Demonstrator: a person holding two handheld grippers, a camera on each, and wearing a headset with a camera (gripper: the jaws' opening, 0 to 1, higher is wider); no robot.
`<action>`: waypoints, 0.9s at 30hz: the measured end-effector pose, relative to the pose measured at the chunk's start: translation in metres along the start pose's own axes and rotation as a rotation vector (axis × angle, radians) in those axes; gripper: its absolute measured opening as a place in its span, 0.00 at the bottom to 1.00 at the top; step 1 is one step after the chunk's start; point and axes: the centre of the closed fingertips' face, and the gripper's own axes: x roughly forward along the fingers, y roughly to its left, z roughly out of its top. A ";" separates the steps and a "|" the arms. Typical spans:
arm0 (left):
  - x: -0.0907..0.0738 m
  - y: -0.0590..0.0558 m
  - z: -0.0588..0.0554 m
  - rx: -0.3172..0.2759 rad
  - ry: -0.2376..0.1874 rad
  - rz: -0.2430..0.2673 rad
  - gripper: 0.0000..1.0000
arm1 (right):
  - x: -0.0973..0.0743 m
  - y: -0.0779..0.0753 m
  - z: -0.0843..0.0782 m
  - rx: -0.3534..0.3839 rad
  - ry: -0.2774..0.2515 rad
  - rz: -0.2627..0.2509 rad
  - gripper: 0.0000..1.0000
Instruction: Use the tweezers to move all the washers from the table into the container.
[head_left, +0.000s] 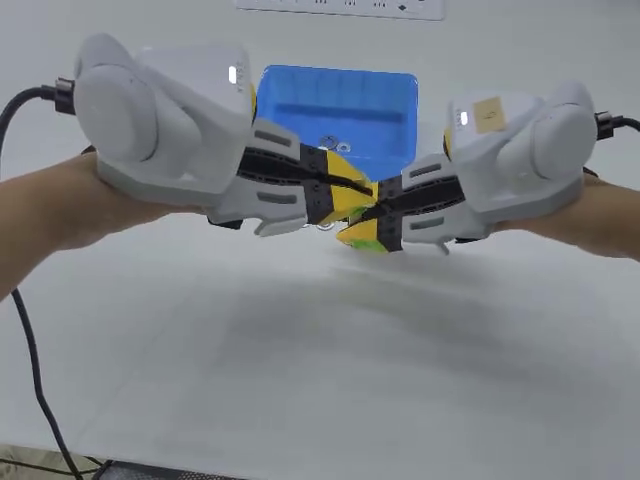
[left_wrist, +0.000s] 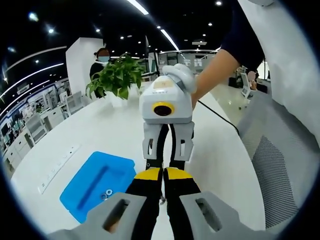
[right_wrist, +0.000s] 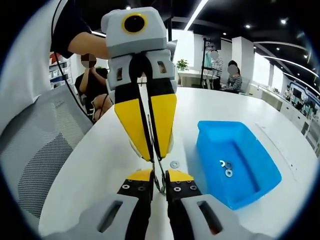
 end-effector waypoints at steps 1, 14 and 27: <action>0.000 0.001 0.000 0.002 0.001 0.004 0.05 | 0.000 0.000 0.001 -0.005 -0.002 -0.002 0.10; 0.001 0.001 0.001 0.033 0.046 0.047 0.16 | 0.000 -0.005 0.008 -0.003 -0.022 -0.025 0.09; -0.041 0.013 0.009 -0.103 -0.074 0.200 0.29 | -0.003 0.002 0.025 -0.002 -0.025 -0.042 0.09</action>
